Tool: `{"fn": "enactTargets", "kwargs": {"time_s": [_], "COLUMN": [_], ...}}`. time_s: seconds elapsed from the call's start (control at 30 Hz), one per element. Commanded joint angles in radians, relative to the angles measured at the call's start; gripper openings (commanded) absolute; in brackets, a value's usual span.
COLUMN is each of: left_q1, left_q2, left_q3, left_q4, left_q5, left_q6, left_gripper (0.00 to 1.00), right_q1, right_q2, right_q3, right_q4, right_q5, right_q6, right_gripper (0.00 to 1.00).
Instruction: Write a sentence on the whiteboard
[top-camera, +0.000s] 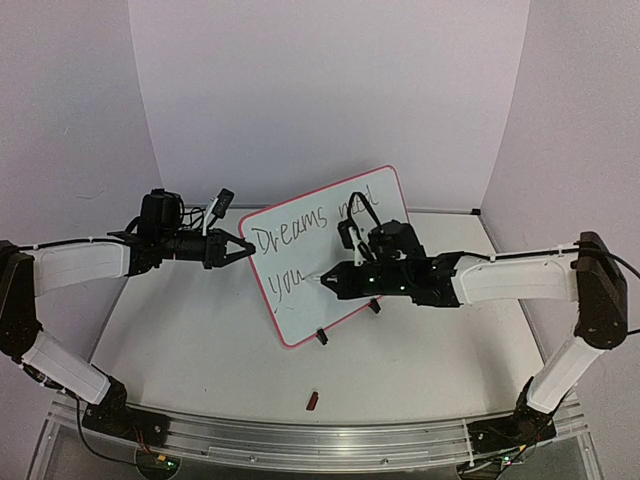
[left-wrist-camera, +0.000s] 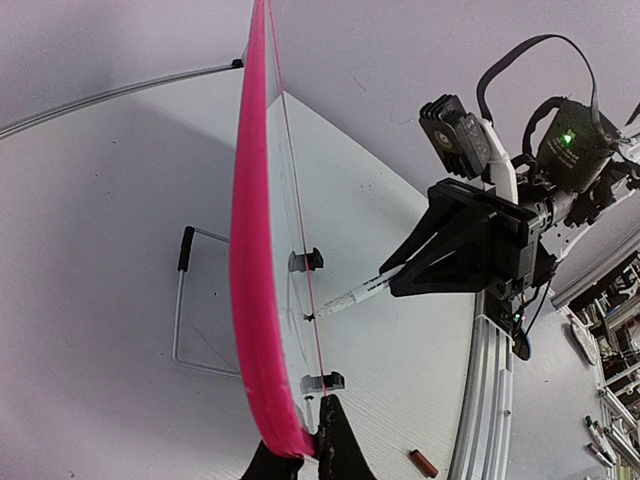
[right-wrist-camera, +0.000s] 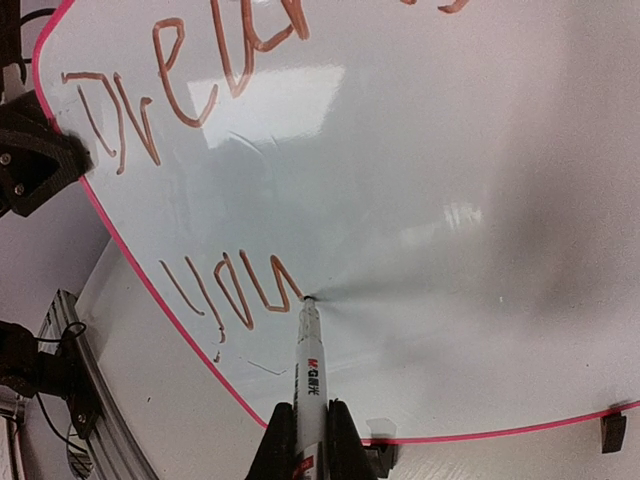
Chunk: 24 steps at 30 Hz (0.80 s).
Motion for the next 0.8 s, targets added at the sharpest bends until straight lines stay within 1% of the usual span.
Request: {"fn": "enactTargets", "kwargs": {"time_s": [0.0, 0.23, 0.47, 0.77], "left_q1": [-0.024, -0.026, -0.026, -0.026], "left_q2": [0.009, 0.009, 0.01, 0.016], "left_q3": [0.005, 0.004, 0.003, 0.005], "left_q4": [-0.064, -0.064, -0.065, -0.065], "left_q5": [-0.038, -0.038, -0.039, -0.039], "left_q6": [0.124, 0.124, 0.126, 0.125], "left_gripper": [0.0, 0.0, 0.0, 0.0], "right_q1": [-0.008, -0.008, -0.009, -0.009], "right_q2": [-0.067, -0.089, -0.042, 0.003], "right_q3": [0.003, 0.043, 0.099, 0.127], "right_q4": [-0.01, -0.01, -0.006, -0.002], "right_q5": [0.076, 0.072, 0.041, 0.013], "right_q6": [-0.018, -0.044, -0.06, -0.053], "right_gripper": [0.0, 0.0, 0.0, 0.0]}}
